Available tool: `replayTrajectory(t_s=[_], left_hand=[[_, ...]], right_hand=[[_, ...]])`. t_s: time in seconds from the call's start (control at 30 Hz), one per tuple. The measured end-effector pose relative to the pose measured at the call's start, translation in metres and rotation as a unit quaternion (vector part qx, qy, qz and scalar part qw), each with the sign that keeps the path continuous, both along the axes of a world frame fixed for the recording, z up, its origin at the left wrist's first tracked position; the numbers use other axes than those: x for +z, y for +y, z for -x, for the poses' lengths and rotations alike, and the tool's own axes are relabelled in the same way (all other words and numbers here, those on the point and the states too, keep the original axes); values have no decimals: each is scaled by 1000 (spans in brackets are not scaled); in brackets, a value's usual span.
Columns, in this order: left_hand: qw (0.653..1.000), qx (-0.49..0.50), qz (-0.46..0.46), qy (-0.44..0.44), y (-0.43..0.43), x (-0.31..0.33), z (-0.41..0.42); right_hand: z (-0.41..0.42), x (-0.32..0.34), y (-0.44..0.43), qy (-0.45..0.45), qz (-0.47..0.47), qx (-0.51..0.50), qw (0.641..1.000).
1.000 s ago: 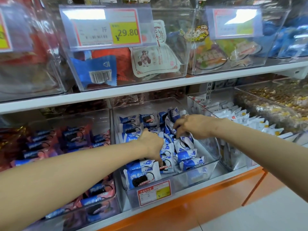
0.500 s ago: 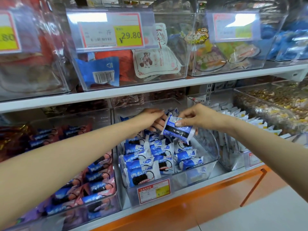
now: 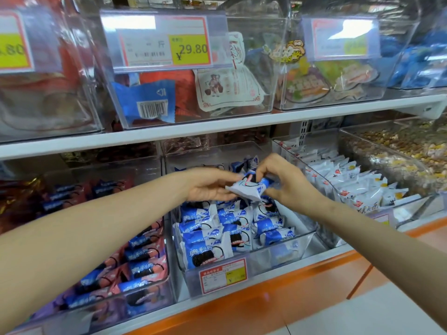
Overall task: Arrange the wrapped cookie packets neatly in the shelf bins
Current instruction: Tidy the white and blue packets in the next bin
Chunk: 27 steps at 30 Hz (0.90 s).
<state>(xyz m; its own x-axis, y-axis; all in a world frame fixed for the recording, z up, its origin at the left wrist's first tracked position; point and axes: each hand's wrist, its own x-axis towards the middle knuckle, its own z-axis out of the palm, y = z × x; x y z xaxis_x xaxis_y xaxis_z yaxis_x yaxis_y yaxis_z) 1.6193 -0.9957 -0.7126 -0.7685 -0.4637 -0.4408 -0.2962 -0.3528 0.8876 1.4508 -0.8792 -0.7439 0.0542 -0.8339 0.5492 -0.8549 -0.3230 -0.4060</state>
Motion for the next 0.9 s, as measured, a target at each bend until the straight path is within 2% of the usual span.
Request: replayTrajectory(t_s=[0.1,0.23,0.3,0.37,0.47,0.53,0.63,0.7,0.77,0.83,0.9], left_hand=[[997,-14,75,-30,-2,-5,0],[984,-40,165,-47,-6,-8,-4],[977,-52,203,-33,-4,-8,-5],[977,-41,209,15,-1,-7,-3],[975,-18,204,89,1,-7,-2],[963,-37,256,77,-1,-7,-4],[912,-94,399,-25,-9,-9,-12],[864,-158,465,-106,-12,-9,-23],[801,-234,523,-173,-9,-11,-32],[741,-266,578,-213,0,-11,-38],[701,-279,614,-230,5,-12,-39]], right_hand=[[1,-2,4,-5,0,11,1000],[-2,3,10,-139,20,-47,989],[-5,6,9,-163,-15,-96,982],[-11,10,8,-194,-94,-124,969],[-21,14,3,-336,-176,-93,920],[-22,13,2,-373,-181,-96,905],[-18,8,3,-316,-215,-94,919],[-20,3,5,-225,-306,-54,923],[-26,-4,6,-110,-382,-29,917],[-32,-11,3,-31,-398,-22,917],[-37,-15,-1,-7,-397,-25,918]])
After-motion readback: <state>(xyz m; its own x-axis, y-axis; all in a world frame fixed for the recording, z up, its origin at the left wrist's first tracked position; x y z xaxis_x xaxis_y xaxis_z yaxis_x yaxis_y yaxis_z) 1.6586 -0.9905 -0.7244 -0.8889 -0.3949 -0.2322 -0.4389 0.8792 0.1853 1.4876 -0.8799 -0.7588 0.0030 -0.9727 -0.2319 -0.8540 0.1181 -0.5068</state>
